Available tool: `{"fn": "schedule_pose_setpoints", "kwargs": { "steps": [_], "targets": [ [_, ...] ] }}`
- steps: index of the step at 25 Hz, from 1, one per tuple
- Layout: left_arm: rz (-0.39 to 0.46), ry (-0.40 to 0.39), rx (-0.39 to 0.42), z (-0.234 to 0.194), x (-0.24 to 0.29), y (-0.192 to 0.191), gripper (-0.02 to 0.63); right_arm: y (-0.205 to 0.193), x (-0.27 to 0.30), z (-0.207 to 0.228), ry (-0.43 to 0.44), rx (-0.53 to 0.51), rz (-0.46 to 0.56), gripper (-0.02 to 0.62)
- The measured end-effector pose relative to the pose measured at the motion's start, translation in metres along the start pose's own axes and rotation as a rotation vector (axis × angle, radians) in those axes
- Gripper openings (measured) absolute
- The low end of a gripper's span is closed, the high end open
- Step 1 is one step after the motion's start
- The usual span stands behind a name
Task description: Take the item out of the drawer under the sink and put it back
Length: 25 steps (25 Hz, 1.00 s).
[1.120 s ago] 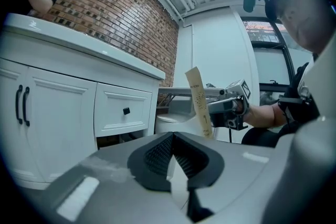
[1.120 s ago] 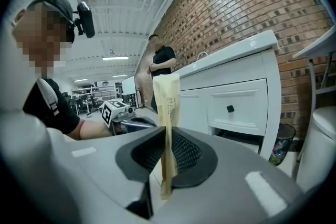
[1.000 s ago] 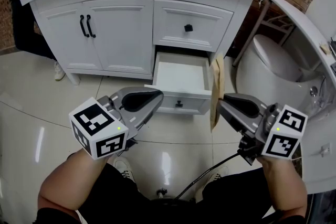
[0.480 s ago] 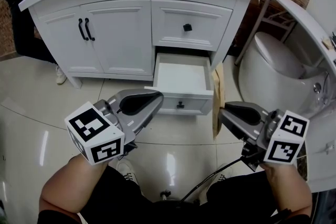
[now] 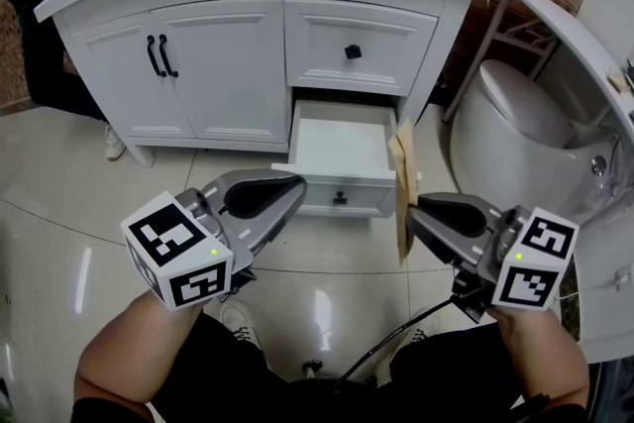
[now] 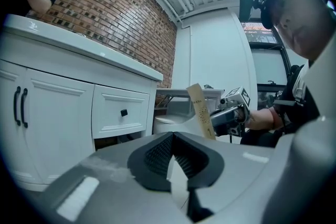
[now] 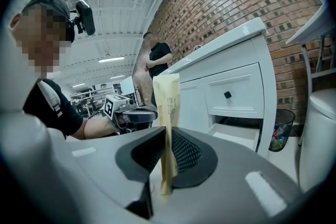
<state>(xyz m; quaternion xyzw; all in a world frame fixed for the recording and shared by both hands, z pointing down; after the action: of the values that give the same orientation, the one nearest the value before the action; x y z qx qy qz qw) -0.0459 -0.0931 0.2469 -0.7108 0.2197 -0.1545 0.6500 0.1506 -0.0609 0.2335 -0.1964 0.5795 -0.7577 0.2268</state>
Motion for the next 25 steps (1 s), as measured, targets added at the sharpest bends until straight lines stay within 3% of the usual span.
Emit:
{"fn": "schedule_pose_setpoints", "kwargs": {
  "steps": [7,25],
  "targets": [
    [-0.011,-0.035,0.008,0.008,0.002,-0.001,0.003,-0.004,0.001,-0.001,0.004,-0.009,-0.014,0.041],
    [-0.007,0.005,0.000,-0.003,-0.001,-0.001,0.005,-0.008,0.006,-0.002,0.008,-0.013,-0.032,0.041]
  ]
}}
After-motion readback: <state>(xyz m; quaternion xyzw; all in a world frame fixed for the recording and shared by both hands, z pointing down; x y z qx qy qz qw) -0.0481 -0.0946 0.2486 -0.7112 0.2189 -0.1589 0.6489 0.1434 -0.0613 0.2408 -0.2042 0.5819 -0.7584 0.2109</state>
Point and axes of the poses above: the fingertips, and each gripper's own axes: x forward along the fingers, z to its right, y out of its top, the point moved 5 cm from there along -x, backward along the fingers, and after that the axes turned 13 degrees about z, right-handed, at the moved point
